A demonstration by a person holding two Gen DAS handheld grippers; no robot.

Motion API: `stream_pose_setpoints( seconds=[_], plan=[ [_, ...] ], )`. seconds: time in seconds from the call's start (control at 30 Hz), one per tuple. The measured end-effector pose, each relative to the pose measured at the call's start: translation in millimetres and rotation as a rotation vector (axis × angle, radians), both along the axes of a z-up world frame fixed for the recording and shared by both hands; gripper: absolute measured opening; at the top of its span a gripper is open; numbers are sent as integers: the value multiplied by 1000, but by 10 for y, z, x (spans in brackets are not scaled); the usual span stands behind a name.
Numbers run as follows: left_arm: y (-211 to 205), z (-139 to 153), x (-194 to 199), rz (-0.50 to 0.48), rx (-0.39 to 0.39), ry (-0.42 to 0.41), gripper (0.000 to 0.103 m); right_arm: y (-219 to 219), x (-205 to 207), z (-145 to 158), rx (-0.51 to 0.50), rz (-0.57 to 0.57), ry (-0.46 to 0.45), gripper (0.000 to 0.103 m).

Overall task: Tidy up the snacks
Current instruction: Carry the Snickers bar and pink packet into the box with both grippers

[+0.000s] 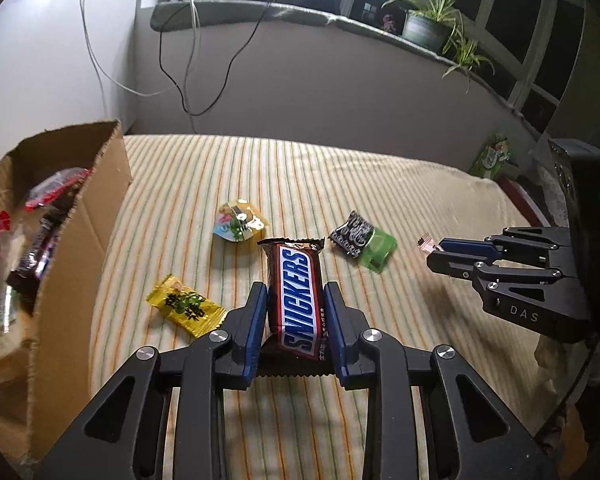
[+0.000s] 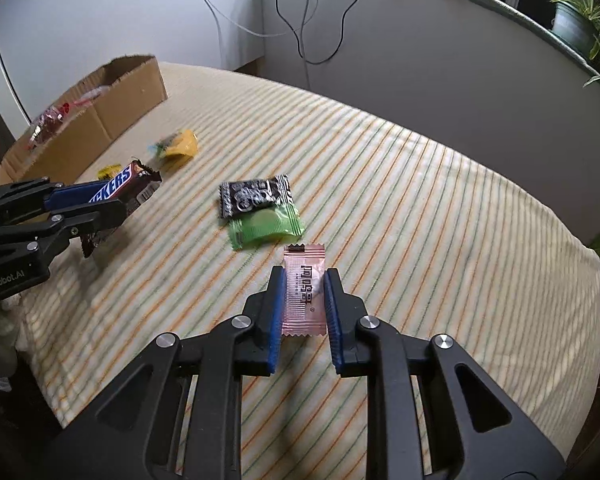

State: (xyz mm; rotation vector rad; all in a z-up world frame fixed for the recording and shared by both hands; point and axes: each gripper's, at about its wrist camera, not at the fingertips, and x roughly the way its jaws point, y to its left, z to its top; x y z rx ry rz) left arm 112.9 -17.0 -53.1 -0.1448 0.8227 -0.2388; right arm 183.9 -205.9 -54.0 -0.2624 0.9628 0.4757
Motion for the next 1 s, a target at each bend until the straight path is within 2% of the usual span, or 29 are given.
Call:
stream_pose_setpoints(
  seconds=[0.4, 0.67, 1.0],
  plan=[
    [295, 289, -275, 40, -12, -74, 27, 277, -227, 393, 35, 46, -70, 20],
    [719, 453, -457, 113, -3, -121, 27, 703, -411, 611, 69, 123, -103, 20],
    [1309, 494, -644, 235, 9, -158, 27, 1321, -529, 744, 107, 230, -117, 20]
  ],
)
